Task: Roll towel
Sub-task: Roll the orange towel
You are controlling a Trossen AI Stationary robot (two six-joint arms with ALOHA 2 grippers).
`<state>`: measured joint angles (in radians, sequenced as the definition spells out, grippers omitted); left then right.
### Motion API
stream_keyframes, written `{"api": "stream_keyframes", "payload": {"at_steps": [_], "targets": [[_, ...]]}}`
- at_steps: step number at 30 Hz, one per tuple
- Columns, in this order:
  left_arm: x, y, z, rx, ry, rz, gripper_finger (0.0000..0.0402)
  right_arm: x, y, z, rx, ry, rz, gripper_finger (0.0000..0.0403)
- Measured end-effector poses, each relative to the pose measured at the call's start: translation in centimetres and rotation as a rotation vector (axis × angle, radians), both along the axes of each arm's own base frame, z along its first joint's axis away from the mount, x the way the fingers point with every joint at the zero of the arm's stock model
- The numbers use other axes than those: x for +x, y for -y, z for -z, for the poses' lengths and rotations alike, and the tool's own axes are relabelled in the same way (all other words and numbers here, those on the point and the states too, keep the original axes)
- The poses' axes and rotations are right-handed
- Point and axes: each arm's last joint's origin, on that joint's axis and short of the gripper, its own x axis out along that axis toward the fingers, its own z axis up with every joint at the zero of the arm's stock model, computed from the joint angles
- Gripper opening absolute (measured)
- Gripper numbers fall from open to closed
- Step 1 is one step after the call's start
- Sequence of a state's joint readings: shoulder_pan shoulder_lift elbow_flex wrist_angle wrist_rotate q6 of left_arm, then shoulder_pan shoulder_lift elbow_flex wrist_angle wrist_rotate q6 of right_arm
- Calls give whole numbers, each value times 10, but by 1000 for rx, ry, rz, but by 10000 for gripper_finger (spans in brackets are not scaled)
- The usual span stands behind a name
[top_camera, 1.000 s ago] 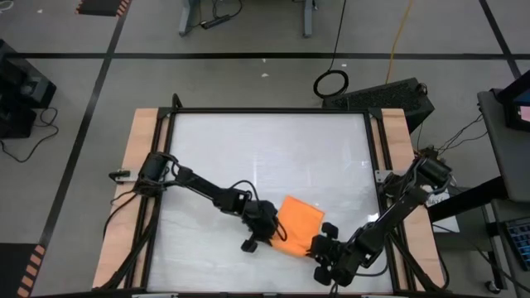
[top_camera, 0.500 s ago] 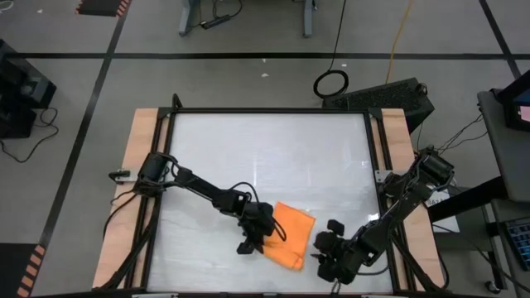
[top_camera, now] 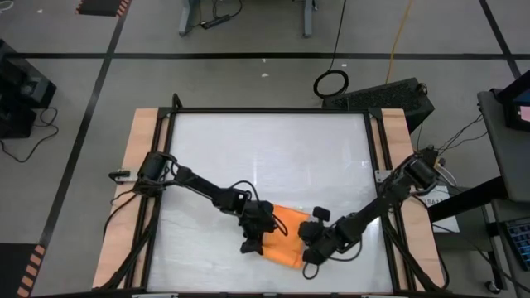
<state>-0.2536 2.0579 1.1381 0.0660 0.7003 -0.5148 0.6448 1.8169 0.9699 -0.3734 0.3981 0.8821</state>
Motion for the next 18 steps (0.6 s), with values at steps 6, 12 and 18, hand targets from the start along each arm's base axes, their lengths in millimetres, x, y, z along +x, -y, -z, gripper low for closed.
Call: {"api": "stream_keyframes", "payload": {"at_steps": [6, 12, 18], "targets": [[3, -10, 0, -44, -77, -75, 20, 13, 21, 4, -78, -24, -41, 30], [9, -34, 0, -67, -123, -176, 23, 19, 45, 2, -159, -88, -63, 40], [13, -59, 0, -75, -132, -243, 24, 3, 55, -30, -242, -85, -56, 110]]}}
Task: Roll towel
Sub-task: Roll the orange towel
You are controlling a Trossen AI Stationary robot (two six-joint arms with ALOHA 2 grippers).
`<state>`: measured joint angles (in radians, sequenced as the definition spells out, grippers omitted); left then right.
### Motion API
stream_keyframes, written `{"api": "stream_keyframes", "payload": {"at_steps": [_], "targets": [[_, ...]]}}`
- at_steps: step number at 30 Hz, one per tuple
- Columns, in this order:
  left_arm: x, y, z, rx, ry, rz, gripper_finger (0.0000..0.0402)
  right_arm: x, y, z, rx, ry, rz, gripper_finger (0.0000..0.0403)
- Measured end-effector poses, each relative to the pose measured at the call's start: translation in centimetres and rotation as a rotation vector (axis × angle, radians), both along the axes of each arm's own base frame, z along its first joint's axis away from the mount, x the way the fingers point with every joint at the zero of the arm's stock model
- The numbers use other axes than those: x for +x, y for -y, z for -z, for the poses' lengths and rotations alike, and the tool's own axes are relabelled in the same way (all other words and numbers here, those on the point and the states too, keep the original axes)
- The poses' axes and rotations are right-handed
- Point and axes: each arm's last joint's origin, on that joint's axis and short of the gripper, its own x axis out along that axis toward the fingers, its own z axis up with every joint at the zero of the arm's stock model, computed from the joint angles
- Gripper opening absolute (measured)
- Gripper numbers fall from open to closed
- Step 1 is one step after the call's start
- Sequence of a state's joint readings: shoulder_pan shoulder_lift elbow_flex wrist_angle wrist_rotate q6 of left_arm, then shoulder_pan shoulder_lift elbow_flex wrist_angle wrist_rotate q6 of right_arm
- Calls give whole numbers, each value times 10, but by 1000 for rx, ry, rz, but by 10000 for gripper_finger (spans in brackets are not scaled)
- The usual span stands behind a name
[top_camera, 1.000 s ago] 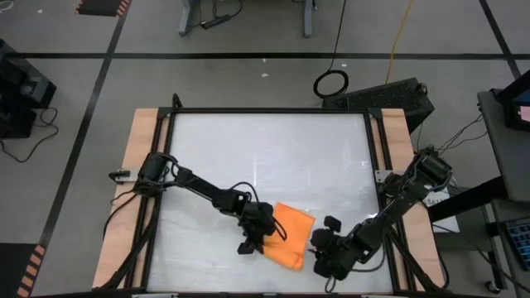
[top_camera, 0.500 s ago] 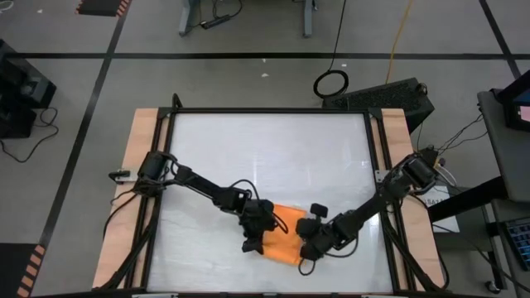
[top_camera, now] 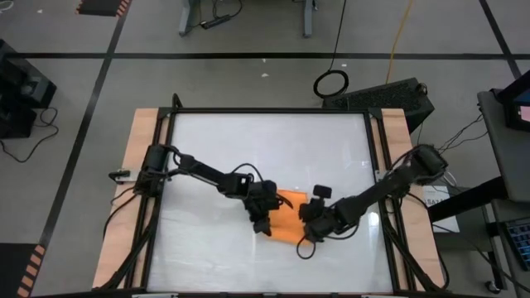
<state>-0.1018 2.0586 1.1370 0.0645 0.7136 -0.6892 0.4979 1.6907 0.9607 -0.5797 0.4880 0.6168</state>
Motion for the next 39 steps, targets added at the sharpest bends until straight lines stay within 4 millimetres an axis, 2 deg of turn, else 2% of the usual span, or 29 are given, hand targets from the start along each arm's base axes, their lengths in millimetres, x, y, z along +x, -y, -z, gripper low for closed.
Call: {"api": "stream_keyframes", "payload": {"at_steps": [3, 6, 10, 13, 19, 24, 28, 31, 39], "targets": [[1, -8, 0, -9, -5, -13, 25, -11, 1, -21, -2, 44, 16, 147], [0, -15, 1, -22, -16, -14, 25, -23, -7, -43, 29, 139, -7, 168], [-2, -22, 3, -24, -56, -20, 26, -34, -32, -61, 68, 283, -109, 173], [-3, -25, 4, -24, -70, -24, 26, -40, -54, -63, 67, 350, -212, 168], [-3, -26, 4, -27, -76, -30, 26, -36, -86, -29, 4, 367, -276, 168], [-5, -27, 5, -26, -94, -31, 26, -27, -100, 6, -31, 366, -264, 196], [-6, -27, 6, -25, -116, -32, 26, -23, -99, 27, -48, 327, -225, 219], [-6, -27, 6, -33, -131, -39, 26, -22, -98, 33, -85, 327, -207, 223], [-7, -27, 6, -41, -137, -41, 26, -18, -85, 49, -159, 254, -165, 197]]}}
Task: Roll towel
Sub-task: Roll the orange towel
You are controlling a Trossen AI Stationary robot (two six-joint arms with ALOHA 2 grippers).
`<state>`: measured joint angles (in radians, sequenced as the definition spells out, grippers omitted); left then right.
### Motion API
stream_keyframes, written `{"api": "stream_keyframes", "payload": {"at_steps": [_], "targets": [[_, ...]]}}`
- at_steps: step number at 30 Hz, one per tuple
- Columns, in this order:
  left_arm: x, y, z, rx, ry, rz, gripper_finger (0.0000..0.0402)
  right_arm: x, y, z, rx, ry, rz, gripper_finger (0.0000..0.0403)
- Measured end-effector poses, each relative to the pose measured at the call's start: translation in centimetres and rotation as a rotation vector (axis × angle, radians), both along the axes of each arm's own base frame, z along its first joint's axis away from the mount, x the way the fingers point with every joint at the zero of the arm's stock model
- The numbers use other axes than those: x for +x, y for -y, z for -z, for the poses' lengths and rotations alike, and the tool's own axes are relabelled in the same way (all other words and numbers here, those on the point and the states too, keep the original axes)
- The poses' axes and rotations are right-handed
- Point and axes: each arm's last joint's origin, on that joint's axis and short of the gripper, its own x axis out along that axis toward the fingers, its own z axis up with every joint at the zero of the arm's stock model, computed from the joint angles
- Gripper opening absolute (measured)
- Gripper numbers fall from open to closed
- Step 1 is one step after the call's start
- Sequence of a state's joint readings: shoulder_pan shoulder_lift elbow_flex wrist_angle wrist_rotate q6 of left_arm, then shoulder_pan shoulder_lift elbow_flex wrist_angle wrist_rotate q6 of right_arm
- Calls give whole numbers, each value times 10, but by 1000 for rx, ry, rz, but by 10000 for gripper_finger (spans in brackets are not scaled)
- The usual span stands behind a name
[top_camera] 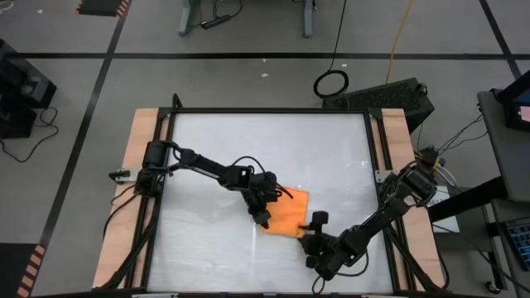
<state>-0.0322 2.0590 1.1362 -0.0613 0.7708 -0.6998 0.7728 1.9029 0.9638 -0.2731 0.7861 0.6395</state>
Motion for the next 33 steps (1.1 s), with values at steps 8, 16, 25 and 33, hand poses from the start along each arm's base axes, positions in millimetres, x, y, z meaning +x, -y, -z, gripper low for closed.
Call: {"api": "stream_keyframes", "payload": {"at_steps": [8, 16, 25, 33], "targets": [[2, 0, -3, 20, 84, 42, 61, 5, 7, 8, 111, -18, 76, 114], [1, -4, -41, 165, 305, 77, 165, 4, 7, 10, 169, -16, 117, 11], [-25, 6, -73, 493, 348, 215, 203, 3, 8, 6, 233, -18, 145, 4], [-34, 62, -84, 863, 557, 433, 203, 3, 8, -2, 286, -26, 148, 4]]}}
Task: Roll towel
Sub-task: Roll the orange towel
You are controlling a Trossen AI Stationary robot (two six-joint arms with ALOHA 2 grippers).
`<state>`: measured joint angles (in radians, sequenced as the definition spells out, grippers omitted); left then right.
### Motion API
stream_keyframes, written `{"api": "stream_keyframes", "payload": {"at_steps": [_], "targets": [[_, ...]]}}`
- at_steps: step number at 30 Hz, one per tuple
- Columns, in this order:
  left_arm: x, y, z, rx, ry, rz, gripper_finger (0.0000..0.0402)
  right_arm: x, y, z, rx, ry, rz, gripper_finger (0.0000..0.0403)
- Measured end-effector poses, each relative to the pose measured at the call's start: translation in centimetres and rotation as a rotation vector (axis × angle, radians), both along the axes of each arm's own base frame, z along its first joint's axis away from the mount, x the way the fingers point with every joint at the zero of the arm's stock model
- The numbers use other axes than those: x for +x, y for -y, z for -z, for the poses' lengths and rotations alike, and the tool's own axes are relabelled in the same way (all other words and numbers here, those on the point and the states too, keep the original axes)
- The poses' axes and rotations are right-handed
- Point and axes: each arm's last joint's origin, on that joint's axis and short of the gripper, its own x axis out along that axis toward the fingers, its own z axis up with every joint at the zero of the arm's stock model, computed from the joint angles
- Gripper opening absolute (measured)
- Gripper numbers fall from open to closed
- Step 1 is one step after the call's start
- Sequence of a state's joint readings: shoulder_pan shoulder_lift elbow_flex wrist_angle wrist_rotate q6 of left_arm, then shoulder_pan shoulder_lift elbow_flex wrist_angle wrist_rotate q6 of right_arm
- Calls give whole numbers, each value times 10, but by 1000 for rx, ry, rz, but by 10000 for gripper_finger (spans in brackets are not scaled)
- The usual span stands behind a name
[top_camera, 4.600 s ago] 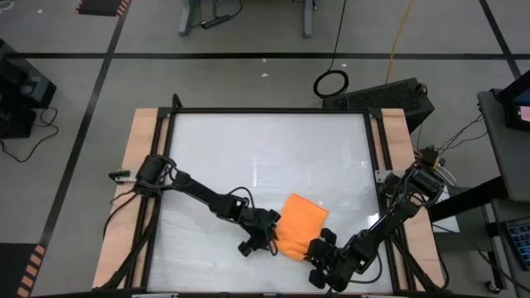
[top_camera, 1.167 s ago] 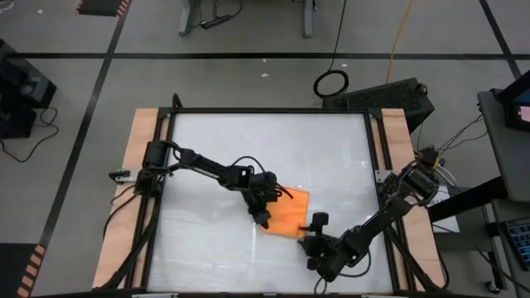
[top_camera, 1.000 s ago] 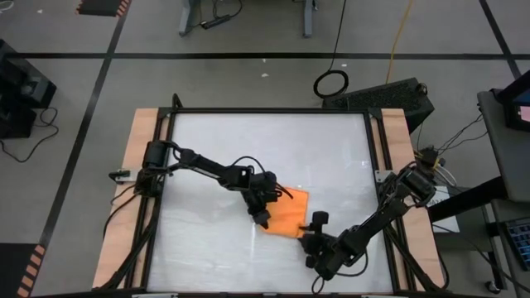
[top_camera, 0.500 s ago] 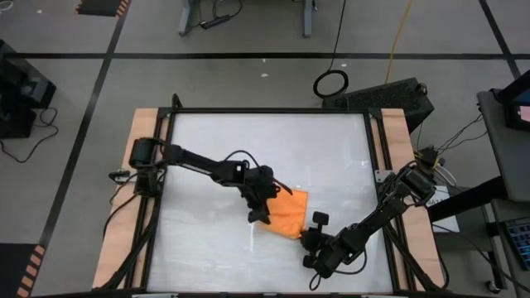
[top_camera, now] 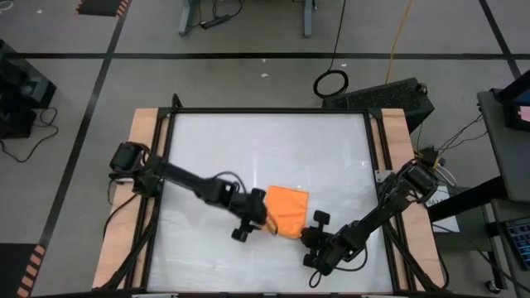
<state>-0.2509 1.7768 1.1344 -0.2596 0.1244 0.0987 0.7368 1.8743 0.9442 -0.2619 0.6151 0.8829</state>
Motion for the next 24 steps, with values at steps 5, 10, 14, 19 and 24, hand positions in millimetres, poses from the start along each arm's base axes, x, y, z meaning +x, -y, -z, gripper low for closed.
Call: {"api": "stream_keyframes", "payload": {"at_steps": [5, 10, 14, 19, 24], "targets": [[-1, 31, 5, 188, 118, 138, 203, -1, 0, -3, 25, 2, 12, 4], [5, 39, 19, 264, 154, 131, 203, 0, -1, -3, 70, -1, 20, 4], [9, 38, 32, 285, 142, 145, 206, 1, -2, -4, 102, 12, 39, 4], [14, 35, 47, 338, 124, 129, 239, 3, -5, -5, 152, 18, 23, 4], [16, 29, 58, 322, 71, 75, 259, 3, -9, -9, 182, 27, -1, 4]]}}
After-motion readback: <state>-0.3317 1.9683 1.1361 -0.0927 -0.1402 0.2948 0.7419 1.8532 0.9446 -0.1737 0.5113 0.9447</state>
